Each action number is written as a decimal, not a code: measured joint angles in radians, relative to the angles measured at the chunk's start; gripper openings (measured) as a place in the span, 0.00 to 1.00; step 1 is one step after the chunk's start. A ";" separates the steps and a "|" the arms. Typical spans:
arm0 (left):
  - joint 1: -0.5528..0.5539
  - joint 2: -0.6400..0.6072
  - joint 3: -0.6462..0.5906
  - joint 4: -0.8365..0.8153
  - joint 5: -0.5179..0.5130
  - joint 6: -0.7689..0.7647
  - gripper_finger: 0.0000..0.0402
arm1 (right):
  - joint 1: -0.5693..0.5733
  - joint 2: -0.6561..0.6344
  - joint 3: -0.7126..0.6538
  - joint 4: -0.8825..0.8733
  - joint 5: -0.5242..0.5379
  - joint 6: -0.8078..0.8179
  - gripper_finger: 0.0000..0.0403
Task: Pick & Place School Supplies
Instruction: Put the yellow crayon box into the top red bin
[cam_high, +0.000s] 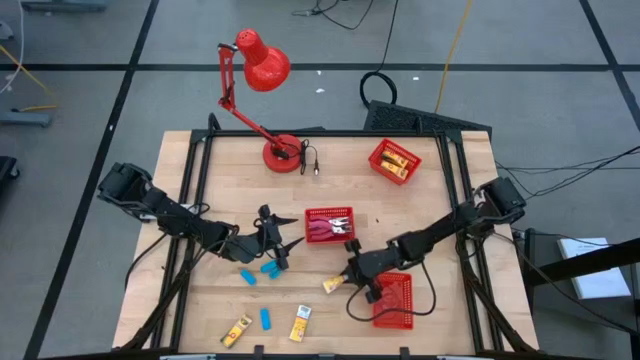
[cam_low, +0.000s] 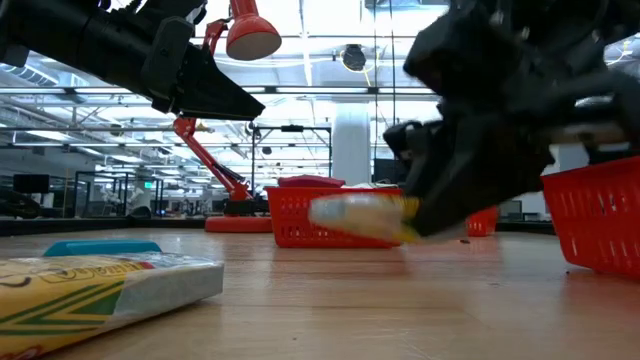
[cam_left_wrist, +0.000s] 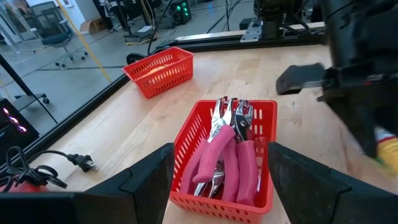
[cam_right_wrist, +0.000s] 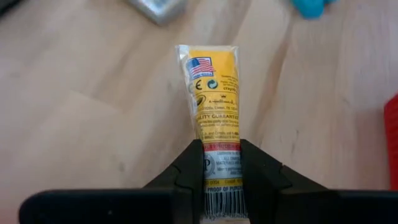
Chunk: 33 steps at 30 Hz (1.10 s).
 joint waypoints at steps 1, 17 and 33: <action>0.000 0.000 0.000 0.000 0.000 0.000 0.65 | 0.006 -0.011 0.000 0.002 0.001 0.002 0.16; 0.000 0.000 0.000 0.001 0.000 -0.002 0.65 | -0.116 -0.441 0.002 -0.371 0.371 -0.123 0.16; 0.003 -0.002 0.000 -0.010 -0.024 0.053 0.65 | -0.643 -0.513 -0.021 -0.597 0.367 -0.223 0.16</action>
